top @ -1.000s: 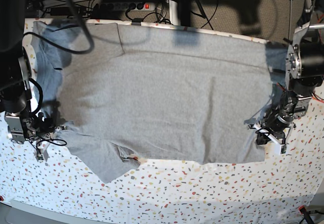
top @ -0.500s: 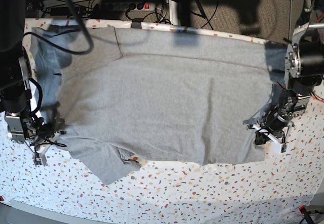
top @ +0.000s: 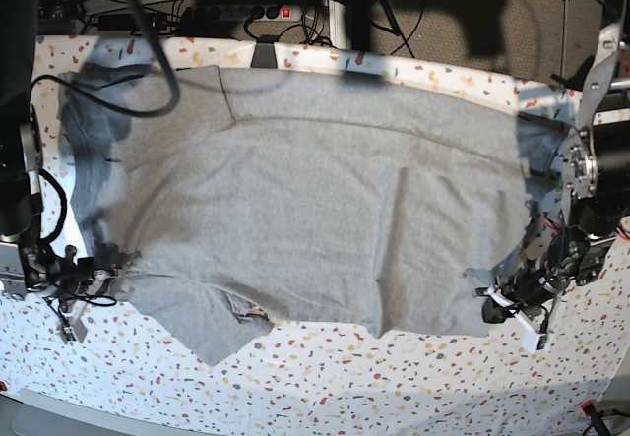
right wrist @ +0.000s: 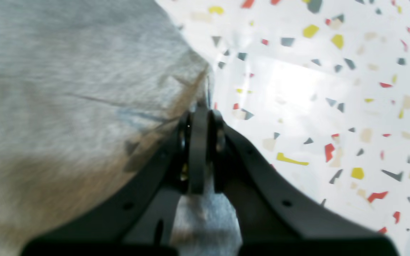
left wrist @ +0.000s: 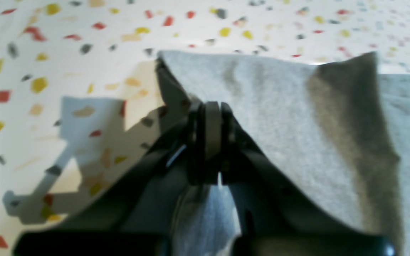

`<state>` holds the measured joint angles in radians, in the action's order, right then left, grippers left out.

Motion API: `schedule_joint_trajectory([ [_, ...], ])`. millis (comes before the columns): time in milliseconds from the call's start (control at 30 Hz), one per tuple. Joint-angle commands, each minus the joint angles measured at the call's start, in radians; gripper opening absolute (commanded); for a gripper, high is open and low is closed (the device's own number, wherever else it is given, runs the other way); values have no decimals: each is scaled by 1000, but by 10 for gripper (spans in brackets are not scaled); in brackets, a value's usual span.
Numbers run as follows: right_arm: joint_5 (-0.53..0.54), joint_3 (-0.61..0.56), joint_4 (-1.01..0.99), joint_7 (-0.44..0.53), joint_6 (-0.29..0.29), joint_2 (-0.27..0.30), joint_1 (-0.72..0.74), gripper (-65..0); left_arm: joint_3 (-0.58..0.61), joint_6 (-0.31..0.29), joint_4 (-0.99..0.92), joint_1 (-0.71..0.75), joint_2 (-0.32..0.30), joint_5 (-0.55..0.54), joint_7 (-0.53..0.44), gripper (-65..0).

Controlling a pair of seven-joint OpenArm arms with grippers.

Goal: Fold the T-shirt properly
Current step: 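Lift the hem and fold it over toward the shoulder edge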

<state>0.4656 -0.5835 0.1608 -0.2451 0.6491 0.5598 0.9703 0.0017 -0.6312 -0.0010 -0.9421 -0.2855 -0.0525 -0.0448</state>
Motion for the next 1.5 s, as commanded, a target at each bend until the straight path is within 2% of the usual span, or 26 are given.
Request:
schedule_joint_trajectory([
  [0, 8, 22, 19, 11, 14, 17, 41, -650, 0, -10, 1, -39, -11, -11, -22, -650],
  [167, 5, 115, 42, -41, 49, 32, 39, -650, 0, -21, 1, -35, -18, -11, 6, -650],
  [233, 5, 140, 42, -45, 49, 37, 36, -650, 0, -67, 1, -29, -28, -13, 7, -650],
  [267, 5, 151, 42, -45, 49, 41, 30, -650, 0, -67, 1, -23, -34, -26, 3, -650],
  [533, 6, 234, 90, -16, 49, 69, -97, -650, 0, -67, 1, 82, -71, -56, -122, -650],
  [667, 9, 282, 240, -20, 49, 75, -187, -650, 0, -67, 1, 100, -66, -72, -132, -650],
  [833, 72, 370, 536, -72, 49, 100, -341, -650, 0, -67, 1, 100, -64, -72, -148, -650],
  [1067, 88, 576, 926, -162, 31, 111, -570, -650, -1, -67, 1, 100, -63, -97, -163, -650],
  [1300, 84, 782, 1148, -199, 31, 78, -743, -650, -1, -67, 1, 99, -54, -109, -167, -650],
  [1467, 84, 836, 1195, -203, 31, 48, -785, -650, -1, -55, 34, 91, -14, -106, -155, -650],
])
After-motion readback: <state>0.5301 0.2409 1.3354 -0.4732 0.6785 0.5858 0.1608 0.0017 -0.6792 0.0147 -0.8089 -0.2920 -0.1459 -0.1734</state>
